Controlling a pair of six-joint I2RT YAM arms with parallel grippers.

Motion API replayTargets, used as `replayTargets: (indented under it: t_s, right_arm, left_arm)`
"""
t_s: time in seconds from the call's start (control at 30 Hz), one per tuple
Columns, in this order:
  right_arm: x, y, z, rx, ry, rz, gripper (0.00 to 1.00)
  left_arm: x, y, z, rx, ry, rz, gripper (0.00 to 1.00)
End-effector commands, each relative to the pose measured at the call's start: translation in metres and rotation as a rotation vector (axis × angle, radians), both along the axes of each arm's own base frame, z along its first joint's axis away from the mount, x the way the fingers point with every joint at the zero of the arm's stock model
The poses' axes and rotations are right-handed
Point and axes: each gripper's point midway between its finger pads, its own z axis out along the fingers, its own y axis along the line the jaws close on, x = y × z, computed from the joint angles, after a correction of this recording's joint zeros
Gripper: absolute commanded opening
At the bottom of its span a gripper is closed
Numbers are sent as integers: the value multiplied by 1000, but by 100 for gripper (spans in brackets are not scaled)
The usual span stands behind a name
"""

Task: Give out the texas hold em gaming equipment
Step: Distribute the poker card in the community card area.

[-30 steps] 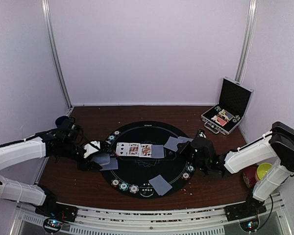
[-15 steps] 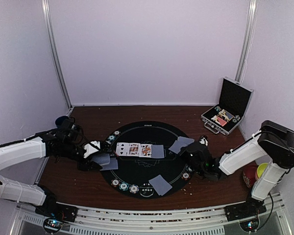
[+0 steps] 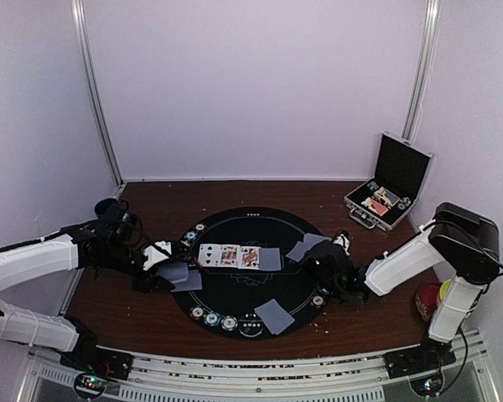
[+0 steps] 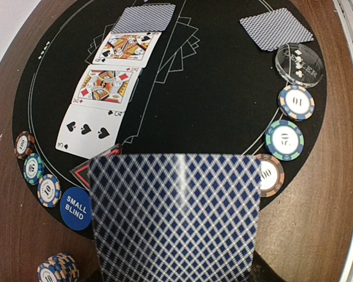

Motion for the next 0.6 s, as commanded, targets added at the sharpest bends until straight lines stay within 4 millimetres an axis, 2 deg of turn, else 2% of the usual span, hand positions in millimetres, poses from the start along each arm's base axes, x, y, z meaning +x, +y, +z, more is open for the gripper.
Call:
replayTargets:
  t_s: [0.0,0.1,0.33,0.57]
  right_arm:
    - [5,0,-5,-23,5,-14,5]
    - [4,3,-9,-10,14,1,8]
    - [-3,16,-15,7,37,72,22]
    - [-10,23,-10,-3,36,107,29]
  left_arm:
    - [1,-1,-1,-9,-3,-1,54]
    - [1,0,-2,-8,-2,0,54]
    - [1,-1,-1,-8,-2,-1,54]
    - [1,-1,0,-9,-4,0,54]
